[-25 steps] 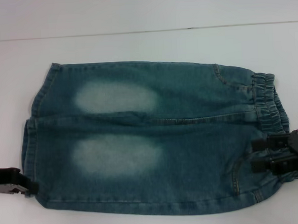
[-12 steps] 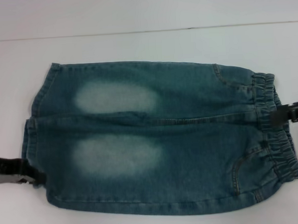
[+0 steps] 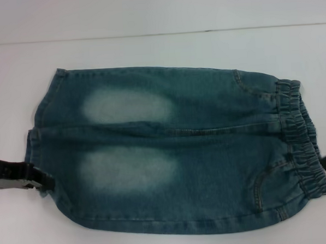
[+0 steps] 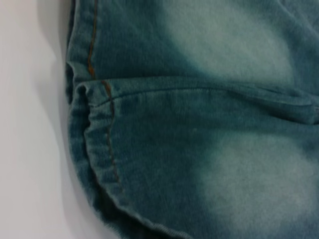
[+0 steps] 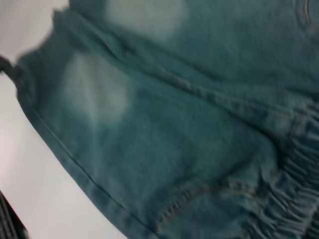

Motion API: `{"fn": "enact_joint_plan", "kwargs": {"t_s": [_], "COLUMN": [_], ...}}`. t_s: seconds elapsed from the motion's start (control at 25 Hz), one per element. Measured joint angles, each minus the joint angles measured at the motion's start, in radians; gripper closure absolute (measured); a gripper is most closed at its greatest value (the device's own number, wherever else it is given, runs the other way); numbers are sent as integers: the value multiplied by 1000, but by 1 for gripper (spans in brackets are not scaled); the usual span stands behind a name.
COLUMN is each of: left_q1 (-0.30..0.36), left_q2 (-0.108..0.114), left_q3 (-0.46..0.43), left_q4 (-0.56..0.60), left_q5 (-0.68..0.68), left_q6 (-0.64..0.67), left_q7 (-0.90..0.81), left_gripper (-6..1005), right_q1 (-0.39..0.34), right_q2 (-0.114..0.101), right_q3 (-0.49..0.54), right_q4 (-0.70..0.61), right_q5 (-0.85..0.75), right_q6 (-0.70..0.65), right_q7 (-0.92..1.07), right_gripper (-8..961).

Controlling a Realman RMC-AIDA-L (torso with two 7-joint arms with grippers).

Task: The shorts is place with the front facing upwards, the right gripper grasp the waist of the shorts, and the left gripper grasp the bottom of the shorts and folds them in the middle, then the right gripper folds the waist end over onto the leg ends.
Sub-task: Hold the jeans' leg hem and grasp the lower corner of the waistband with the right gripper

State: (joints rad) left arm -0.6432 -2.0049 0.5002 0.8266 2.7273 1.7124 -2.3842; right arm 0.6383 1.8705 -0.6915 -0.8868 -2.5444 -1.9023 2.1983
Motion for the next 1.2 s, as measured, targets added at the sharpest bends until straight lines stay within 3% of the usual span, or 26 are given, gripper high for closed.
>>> {"fn": "enact_joint_plan", "kwargs": {"t_s": [0.36,0.56,0.84,1.2], "left_q1": [-6,-12,-12,-12], "left_q2": [0,-2,-3,-3], "left_q3": [0,0,0,-2], "left_q4": [-1,-1,-1,-7], "left_q5": [-2,-3,-3,-3], "left_q6": [2,2,-1,-3], "left_q7": [2,2,2,2], "left_gripper": [895,892,887,882], "right_q1": [48,62,78,106], "right_q2": [17,24,53,61], "right_q3": [-68,-116,-141,-173], "right_q4": [18,51,57,135], "right_q5": [-139,-157,-199,-201], "right_q6": [33,57,94,138], "right_q7": [2,3,4,-4], "right_gripper": [24,41,64,94]}}
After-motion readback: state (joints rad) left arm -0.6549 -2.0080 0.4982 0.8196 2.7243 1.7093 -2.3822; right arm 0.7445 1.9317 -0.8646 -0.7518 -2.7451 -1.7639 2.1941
